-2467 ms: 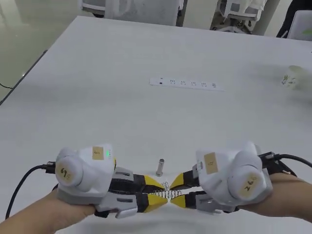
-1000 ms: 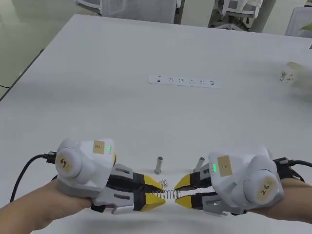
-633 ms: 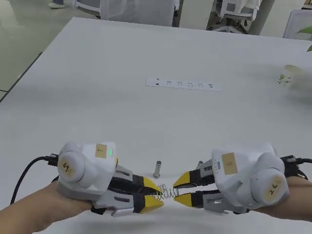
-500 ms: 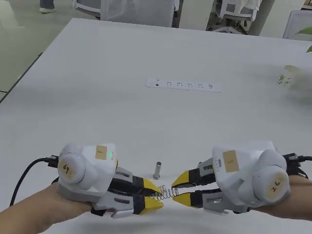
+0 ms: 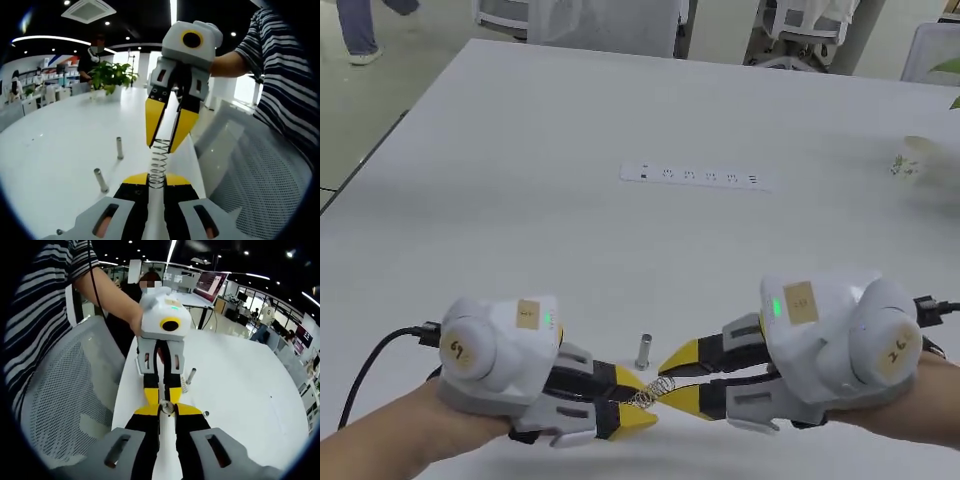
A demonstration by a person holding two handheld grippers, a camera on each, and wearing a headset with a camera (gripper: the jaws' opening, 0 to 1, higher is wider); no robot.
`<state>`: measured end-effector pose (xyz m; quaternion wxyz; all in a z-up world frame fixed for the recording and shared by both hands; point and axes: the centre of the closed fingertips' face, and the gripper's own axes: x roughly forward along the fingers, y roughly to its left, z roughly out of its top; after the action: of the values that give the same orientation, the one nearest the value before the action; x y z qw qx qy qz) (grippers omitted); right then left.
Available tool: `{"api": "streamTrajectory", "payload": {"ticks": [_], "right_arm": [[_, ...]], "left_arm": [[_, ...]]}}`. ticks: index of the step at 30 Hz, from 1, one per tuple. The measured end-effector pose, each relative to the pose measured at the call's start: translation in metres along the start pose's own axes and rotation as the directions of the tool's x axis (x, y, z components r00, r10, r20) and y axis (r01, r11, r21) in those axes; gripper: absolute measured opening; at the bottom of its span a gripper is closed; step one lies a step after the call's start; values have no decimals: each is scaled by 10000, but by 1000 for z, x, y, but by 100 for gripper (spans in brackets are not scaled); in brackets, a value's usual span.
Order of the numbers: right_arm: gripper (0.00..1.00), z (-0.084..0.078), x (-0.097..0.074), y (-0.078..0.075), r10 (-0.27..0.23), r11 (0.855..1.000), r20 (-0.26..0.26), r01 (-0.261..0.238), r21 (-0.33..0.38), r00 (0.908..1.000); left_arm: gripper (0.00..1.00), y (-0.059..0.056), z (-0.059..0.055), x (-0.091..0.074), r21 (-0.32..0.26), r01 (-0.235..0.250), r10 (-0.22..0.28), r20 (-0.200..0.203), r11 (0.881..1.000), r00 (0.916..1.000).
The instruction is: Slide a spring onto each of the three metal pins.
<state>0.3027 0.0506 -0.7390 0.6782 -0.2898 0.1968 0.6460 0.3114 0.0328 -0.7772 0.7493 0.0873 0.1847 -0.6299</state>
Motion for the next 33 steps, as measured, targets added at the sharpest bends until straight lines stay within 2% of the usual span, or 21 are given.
{"api": "streamTrajectory", "payload": {"ticks": [15, 23, 33], "right_arm": [[8, 18, 6, 0, -320, 9989, 446, 335, -336, 9985], [7, 18, 6, -1, -399, 9984, 510, 419, -383, 9979], [7, 20, 6, -3, -407, 9969, 306, 427, -661, 9987]], "left_arm": [[3, 0, 6, 4, -87, -89, 91, 207, 9999, 9997], [3, 0, 6, 4, -177, -177, 181, 203, 9997, 9996], [3, 2, 9, 3, -300, -378, 387, 285, 9988, 9988]]}}
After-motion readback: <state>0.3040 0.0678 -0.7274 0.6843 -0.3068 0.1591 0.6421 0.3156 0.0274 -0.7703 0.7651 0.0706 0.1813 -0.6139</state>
